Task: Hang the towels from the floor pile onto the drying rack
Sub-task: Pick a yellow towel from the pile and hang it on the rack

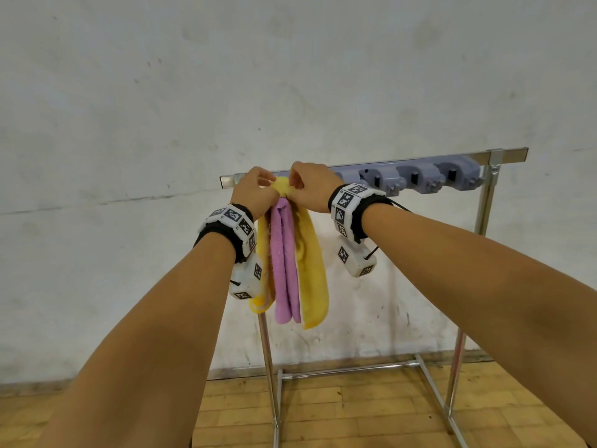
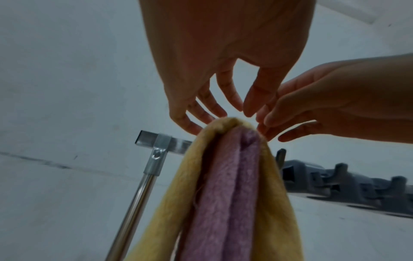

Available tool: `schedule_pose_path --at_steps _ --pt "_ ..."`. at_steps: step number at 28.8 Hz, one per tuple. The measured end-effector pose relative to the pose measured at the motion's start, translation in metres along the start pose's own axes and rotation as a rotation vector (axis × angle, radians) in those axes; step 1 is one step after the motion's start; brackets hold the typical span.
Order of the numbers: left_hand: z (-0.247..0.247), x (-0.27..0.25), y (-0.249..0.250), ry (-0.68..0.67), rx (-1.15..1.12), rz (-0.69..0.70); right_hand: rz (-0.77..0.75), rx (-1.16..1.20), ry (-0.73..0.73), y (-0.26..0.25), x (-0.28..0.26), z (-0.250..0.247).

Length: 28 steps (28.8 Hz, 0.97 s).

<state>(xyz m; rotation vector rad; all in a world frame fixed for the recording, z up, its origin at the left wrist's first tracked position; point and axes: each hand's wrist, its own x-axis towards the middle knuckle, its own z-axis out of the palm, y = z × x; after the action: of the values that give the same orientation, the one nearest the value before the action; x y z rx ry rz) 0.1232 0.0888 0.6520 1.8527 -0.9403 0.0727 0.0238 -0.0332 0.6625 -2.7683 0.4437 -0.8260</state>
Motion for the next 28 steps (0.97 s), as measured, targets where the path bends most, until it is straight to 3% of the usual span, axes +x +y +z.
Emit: schedule_pose_path --at_steps 5,9,14,21,28 --pt "0.002 -0.012 0.032 0.021 0.01 0.139 0.051 0.013 0.084 -0.008 -0.012 -0.018" --pt "0.009 -0.023 0.044 0.038 0.051 0.155 0.11 0.018 0.09 -0.002 -0.032 -0.031" --pt "0.042 -0.047 0.042 -0.047 0.015 0.137 0.171 0.054 0.082 0.021 -0.07 -0.031" --pt "0.115 -0.079 0.01 -0.152 0.062 0.109 0.335 0.102 0.035 0.073 -0.131 0.009" --pt "0.215 -0.125 -0.073 -0.29 0.04 -0.035 0.505 0.134 -0.083 0.139 -0.2 0.093"
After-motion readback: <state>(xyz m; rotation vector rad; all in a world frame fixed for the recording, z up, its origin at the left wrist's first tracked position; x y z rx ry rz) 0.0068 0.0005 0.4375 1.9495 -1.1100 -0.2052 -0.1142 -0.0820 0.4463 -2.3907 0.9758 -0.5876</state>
